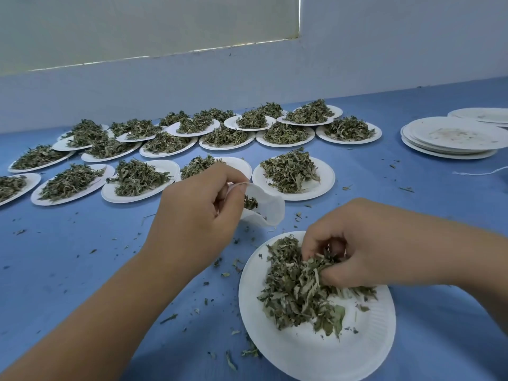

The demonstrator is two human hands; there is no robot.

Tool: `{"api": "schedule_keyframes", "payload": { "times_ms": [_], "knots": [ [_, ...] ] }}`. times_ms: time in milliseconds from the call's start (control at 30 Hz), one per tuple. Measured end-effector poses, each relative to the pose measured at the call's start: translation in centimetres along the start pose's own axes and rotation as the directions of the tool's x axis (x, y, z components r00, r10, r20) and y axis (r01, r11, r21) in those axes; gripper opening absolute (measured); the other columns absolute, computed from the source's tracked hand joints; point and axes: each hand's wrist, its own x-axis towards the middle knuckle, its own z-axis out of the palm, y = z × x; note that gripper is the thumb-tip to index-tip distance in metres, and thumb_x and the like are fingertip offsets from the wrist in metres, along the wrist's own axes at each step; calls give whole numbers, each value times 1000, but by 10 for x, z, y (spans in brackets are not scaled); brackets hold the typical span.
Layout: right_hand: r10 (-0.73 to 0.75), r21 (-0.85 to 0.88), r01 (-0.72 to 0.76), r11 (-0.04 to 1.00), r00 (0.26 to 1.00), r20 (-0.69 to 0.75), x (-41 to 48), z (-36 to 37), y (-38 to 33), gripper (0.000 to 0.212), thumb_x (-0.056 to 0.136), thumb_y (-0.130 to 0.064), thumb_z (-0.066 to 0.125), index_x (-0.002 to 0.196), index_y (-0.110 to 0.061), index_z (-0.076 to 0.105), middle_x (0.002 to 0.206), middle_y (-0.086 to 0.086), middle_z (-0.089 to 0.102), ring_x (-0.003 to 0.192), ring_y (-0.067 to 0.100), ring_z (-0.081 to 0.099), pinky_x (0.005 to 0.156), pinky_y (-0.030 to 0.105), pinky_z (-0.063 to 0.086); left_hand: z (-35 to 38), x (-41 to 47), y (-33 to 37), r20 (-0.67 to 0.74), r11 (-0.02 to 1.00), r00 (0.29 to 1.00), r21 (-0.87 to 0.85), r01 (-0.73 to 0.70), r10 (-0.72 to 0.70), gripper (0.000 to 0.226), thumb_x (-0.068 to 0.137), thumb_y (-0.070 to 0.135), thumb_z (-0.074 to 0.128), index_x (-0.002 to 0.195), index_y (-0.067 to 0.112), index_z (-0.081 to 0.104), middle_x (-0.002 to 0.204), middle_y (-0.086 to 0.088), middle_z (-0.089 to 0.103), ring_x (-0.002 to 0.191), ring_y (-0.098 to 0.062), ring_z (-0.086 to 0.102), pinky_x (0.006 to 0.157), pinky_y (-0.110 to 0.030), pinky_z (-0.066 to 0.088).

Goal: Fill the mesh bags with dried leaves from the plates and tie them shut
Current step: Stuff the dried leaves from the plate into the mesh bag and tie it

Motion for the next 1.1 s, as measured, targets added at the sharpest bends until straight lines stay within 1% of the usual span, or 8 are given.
{"api": "schedule_keyframes", "payload": {
  "times_ms": [100, 267, 400, 533, 633, 767, 967, 1100],
  "knots": [
    [-1, 86, 1, 996, 1000, -7, -2, -5, 1, 20, 72, -36, 72, 87, -47, 63, 72, -17, 62, 55, 0, 54, 54, 14, 45, 1, -1, 0, 22, 1000, 1000, 15, 3, -3, 11, 90, 16, 57, 90, 13, 68, 53, -3, 49, 53, -17, 45, 46, -15, 31],
    [-6, 202, 16, 979, 999, -51, 0, -11, 0, 18, 71, -38, 74, 85, -46, 66, 71, -12, 63, 53, -2, 52, 56, 15, 44, 1, 0, 0, 22, 1000, 1000, 26, 10, -10, 11, 90, 17, 56, 89, 15, 67, 53, -1, 47, 54, -16, 45, 47, -15, 31],
    [-32, 260, 48, 964, 997, -67, 0, -11, 2, 15, 73, -34, 75, 84, -42, 67, 68, -13, 63, 52, -1, 52, 58, 18, 46, 2, 0, 2, 28, 1000, 1000, 21, 12, -12, 11, 89, 16, 57, 88, 14, 67, 52, -1, 47, 54, -16, 45, 48, -15, 32],
    [-54, 311, 81, 947, 994, -96, 1, -12, 1, 13, 75, -29, 75, 84, -37, 68, 69, -16, 62, 57, 0, 55, 60, 22, 49, 4, -3, 8, 74, 1000, 997, 10, 5, -6, 13, 88, 18, 57, 87, 14, 69, 52, 3, 45, 53, -9, 43, 50, -10, 30],
    [-47, 346, 103, 933, 985, -166, 1, -14, 0, 13, 75, -28, 75, 84, -34, 69, 71, -14, 64, 61, 5, 57, 64, 31, 50, 5, -3, 11, 101, 1000, 995, 4, -2, 2, 13, 88, 18, 57, 85, 14, 69, 52, 6, 43, 52, -6, 41, 50, -9, 29],
    [-6, 424, 109, 899, 971, -238, 1, -17, -2, 16, 70, -35, 71, 85, -29, 69, 69, -3, 66, 60, 25, 61, 62, 38, 50, 5, -3, 14, 139, 1000, 990, 23, -3, 0, 13, 87, 19, 56, 83, 15, 68, 51, 9, 40, 51, -5, 40, 49, -11, 28],
    [110, 427, 41, 903, 940, -324, 1, -16, -6, 16, 67, -37, 71, 80, -28, 68, 67, -1, 67, 51, 13, 61, 62, 33, 51, 5, -4, 15, 146, 998, 989, 53, -26, 18, 14, 87, 18, 57, 83, 13, 69, 51, 7, 42, 56, -11, 41, 48, -17, 30],
    [107, 271, 14, 963, 898, -427, 0, -7, -13, 14, 66, -42, 67, 74, -31, 65, 53, -22, 55, 46, 2, 50, 50, 13, 40, 8, -5, 19, 153, 998, 988, 50, -31, 23, 13, 86, 17, 57, 81, 14, 69, 49, 6, 40, 54, -12, 40, 49, -14, 28]
  ]
}}
